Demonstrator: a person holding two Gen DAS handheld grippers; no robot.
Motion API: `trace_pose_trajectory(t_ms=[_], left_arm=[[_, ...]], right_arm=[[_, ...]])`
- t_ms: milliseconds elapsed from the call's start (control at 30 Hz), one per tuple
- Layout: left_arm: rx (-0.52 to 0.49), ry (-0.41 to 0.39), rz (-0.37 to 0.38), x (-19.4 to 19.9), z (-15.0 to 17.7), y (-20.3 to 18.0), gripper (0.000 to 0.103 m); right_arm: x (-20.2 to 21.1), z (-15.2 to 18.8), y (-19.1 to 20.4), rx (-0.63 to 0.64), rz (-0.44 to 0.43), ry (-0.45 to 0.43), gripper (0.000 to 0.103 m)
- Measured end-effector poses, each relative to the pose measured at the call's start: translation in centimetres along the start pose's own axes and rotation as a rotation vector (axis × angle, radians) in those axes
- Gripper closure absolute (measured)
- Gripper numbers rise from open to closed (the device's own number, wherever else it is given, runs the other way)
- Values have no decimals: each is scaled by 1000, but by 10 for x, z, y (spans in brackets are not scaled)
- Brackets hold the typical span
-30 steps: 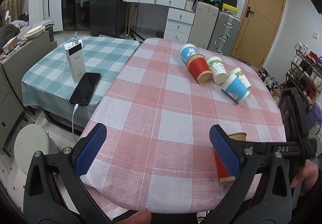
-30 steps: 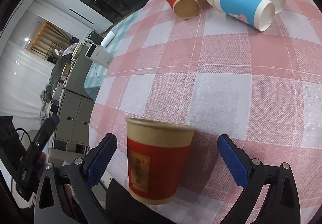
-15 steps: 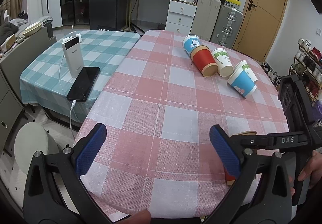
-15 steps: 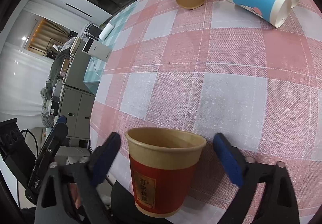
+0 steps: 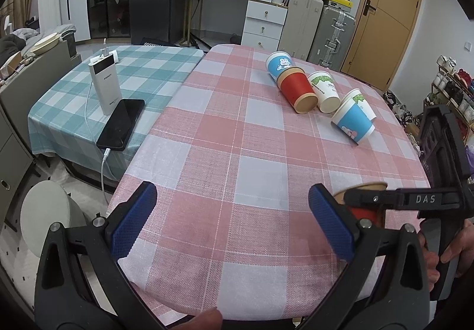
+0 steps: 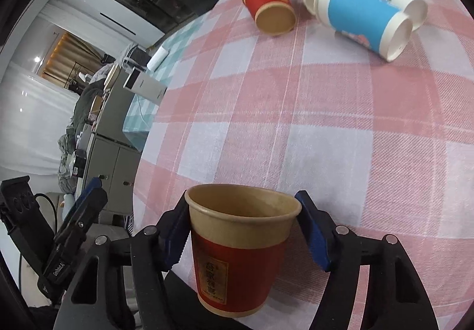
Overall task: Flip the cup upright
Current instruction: 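Rotate the red cup in the right tool so its opening faces up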
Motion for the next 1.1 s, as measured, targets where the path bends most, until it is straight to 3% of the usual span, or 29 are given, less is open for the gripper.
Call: trace_pose_trajectory(t_ms=[400, 667, 900, 1100], left_arm=[[-36, 26, 12, -1, 7, -22, 1], [-39, 32, 10, -2, 9, -25, 1], [-43, 26, 14, 1, 9, -26, 1], [-44, 29, 18, 6, 10, -30, 1]], right_arm=[[17, -33, -18, 57, 218, -320, 34], [26, -19, 0, 209, 397, -550, 33], [33, 14, 9, 292, 443, -631, 33], [27, 34, 1, 268, 423, -580, 30]])
Point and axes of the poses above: each gripper's, at about its wrist camera, not at the fingertips, and x roughly against the way its jaws point, y to its left, z to its underside, the point moved 4 cm from there along -x, roughly the way its jaws point, and after that the axes turned 8 degrees about z, right-handed, at the moved point
